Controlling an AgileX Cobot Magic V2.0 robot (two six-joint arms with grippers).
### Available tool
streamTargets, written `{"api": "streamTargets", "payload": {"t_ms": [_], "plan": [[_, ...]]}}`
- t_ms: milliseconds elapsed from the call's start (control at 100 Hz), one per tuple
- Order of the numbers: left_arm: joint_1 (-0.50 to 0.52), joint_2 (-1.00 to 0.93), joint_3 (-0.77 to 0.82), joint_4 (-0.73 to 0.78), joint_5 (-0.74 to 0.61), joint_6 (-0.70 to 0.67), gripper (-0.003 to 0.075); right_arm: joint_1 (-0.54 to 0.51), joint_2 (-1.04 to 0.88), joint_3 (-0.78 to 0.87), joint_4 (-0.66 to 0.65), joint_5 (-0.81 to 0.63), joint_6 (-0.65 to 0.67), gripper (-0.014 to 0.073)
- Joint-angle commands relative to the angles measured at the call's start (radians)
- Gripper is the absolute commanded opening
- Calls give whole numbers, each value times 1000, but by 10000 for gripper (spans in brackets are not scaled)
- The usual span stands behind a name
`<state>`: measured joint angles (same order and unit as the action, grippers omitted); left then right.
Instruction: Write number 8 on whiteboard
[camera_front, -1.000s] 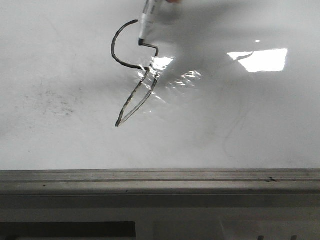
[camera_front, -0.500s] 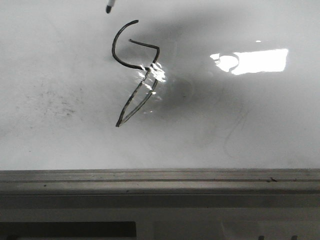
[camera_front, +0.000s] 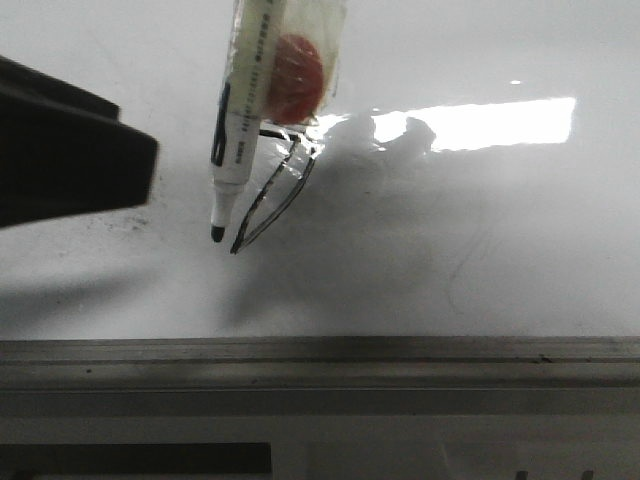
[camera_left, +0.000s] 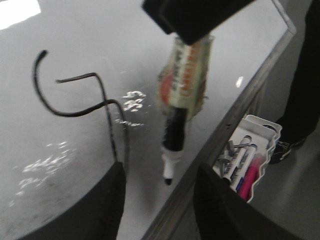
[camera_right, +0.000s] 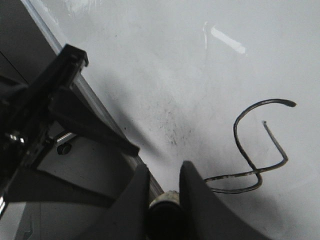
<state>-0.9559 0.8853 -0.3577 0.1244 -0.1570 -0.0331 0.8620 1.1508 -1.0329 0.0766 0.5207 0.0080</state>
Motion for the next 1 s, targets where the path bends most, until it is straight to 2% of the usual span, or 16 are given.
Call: {"api": "streamTargets", "payload": {"t_ms": [0, 130, 370, 420, 490, 610, 750, 830, 950, 990], "plan": [[-36, 54, -28, -8, -177, -10, 295, 1, -18, -26, -6, -84, 18, -60], [-24, 132, -28, -50, -279, -10, 295, 1, -18, -26, -6, -83, 49, -60], [-6, 186, -28, -62, -329, -10, 288, 1, -18, -26, 13, -76, 53, -60], [-6, 190, -28, -64, -329, -10, 260, 1, -18, -26, 22, -72, 53, -60], [-6, 197, -28, -64, -329, -10, 176, 1, -18, -26, 29, -72, 53, -60], [-6, 197, -28, -64, -329, -10, -23, 1, -18, -26, 28, -72, 53, -60], [-6, 197, -28, -64, -329, -10, -20, 1, -18, -26, 28, -72, 53, -55], [-6, 197, -28, -64, -329, -10, -20, 1, -18, -26, 28, -69, 53, 27], [-6, 190, -28, -64, -319, -10, -20, 1, -18, -26, 28, -35, 53, 295], [-6, 183, -28, -76, -309, -10, -20, 1, -18, -26, 28, -14, 53, 351]]}}
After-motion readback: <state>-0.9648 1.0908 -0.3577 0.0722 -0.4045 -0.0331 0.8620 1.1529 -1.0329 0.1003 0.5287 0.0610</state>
